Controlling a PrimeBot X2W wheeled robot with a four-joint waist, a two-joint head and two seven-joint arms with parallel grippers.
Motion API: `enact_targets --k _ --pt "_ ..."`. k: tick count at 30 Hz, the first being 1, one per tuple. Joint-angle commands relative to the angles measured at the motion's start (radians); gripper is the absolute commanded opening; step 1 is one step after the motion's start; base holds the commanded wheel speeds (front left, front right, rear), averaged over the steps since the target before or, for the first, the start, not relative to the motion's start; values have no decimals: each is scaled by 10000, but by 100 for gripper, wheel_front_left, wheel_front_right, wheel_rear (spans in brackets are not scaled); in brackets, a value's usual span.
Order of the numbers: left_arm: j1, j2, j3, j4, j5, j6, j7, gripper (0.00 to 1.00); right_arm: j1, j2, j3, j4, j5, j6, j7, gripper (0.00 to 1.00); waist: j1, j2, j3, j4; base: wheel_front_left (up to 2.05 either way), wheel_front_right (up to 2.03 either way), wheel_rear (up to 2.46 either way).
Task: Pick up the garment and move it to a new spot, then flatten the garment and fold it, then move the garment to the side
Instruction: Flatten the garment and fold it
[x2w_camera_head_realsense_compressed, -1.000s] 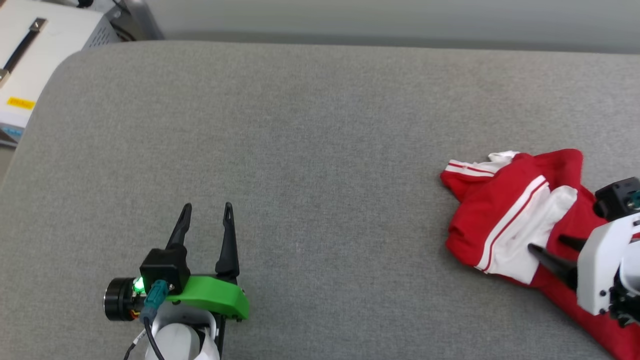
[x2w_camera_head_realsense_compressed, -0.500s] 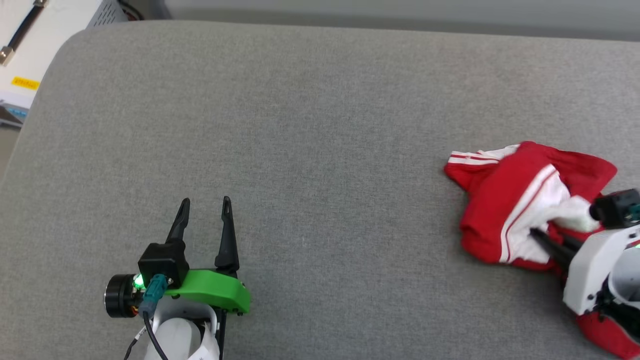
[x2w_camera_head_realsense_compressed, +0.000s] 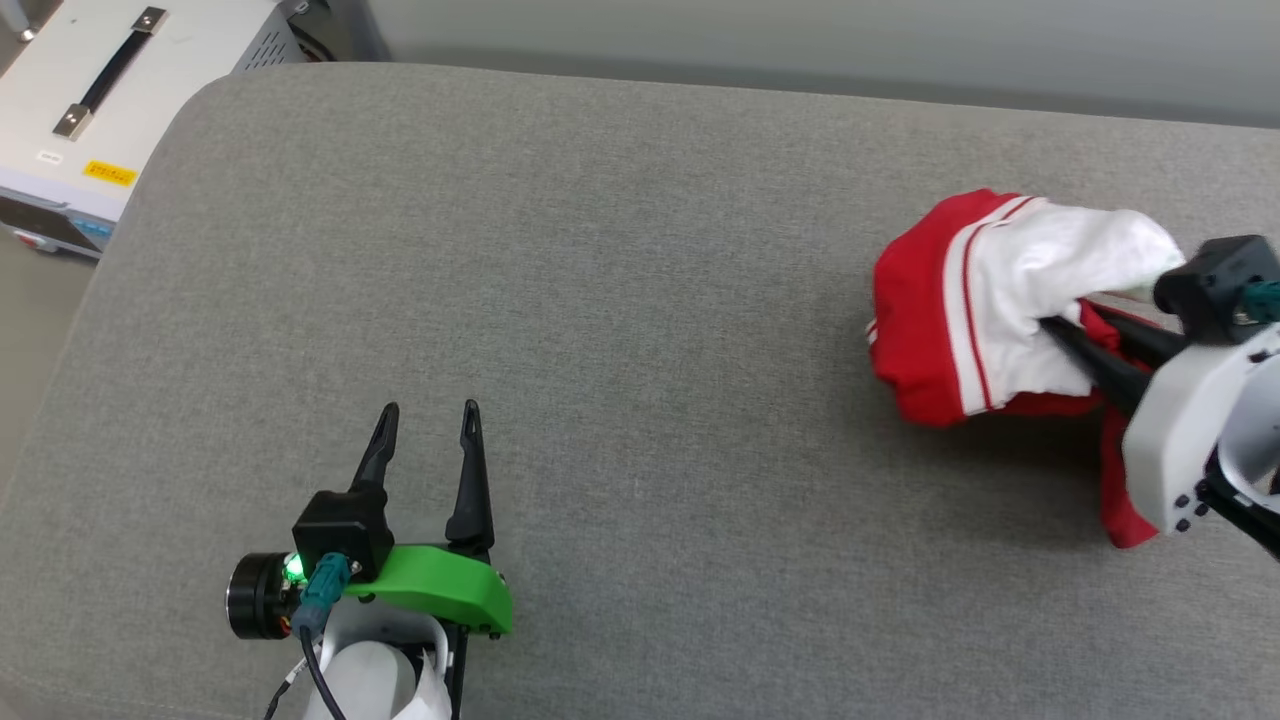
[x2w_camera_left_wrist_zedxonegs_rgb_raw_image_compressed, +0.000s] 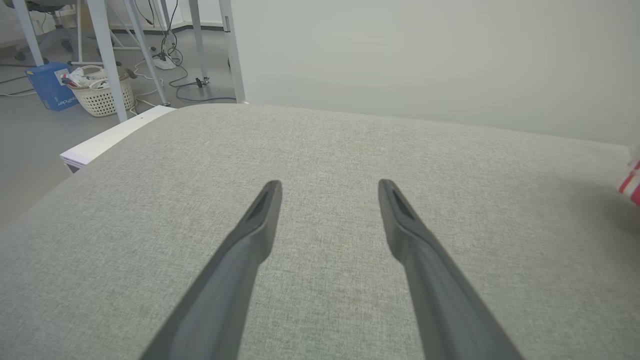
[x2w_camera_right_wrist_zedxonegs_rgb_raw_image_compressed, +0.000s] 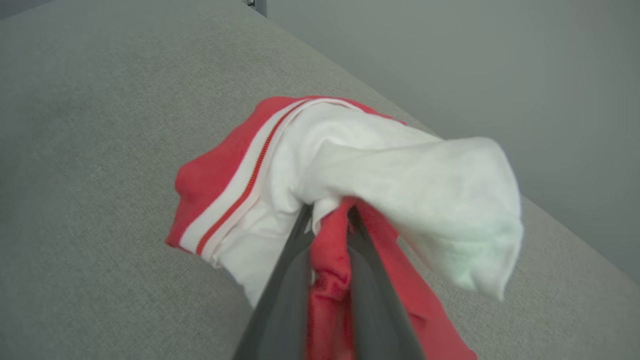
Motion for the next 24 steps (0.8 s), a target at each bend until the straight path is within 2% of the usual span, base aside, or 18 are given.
enact_targets --k 1,3,4,6,7,8,12,16,17,18,19,20,24 --pt "61 -18 -20 11 -97 85 -57 100 -451 85 417 -56 -220 -7 135 0 0 0 57 217 0 0 0" --pt "33 -18 -83 14 -163 122 -57 100 -980 328 1149 94 -376 -7 292 0 0 0 104 337 0 0 0" --pt "-32 -18 -198 27 -248 168 -57 100 -1768 891 2357 646 -480 -7 305 0 0 0 203 515 0 0 0" --pt "-89 -18 -274 51 -293 193 -57 100 -2170 1261 3163 1129 -510 -7 161 0 0 0 268 622 0 0 0" --pt "-111 -18 -289 70 -322 256 -57 100 -2484 1867 4291 1938 -373 -7 -129 0 0 0 310 688 0 0 0" --pt "-113 -18 -285 72 -329 269 -57 100 -2540 2052 4763 2258 -342 -7 -244 0 0 0 326 701 0 0 0" --pt "-82 -18 -254 94 -331 286 -57 100 -2438 2503 6203 3431 148 -7 -610 0 0 0 316 692 0 0 0" --pt "-88 -18 -161 137 -280 277 -57 100 -2412 2682 6998 4351 389 -7 -1358 0 0 0 242 577 0 0 0" --pt "-90 -18 -128 141 -255 275 -57 100 -2420 2715 7044 4485 425 -7 -1617 16 0 0 203 532 0 0 0" --pt "-82 -18 -85 143 -219 265 -57 100 -2396 2748 7071 4611 519 -7 -1905 36 0 0 142 471 0 0 0" --pt "-64 -18 -46 140 -184 256 -57 100 -2397 2751 7084 4668 526 -7 -2139 46 0 0 82 417 0 0 0" --pt "-37 -18 1 136 -141 238 -57 100 -2418 2729 6996 4710 439 -7 -2536 100 0 0 10 356 0 0 0" --pt "110 -18 215 91 31 169 -57 100 -2057 2635 6236 4681 321 -7 -3804 100 0 0 -310 100 0 0 0"
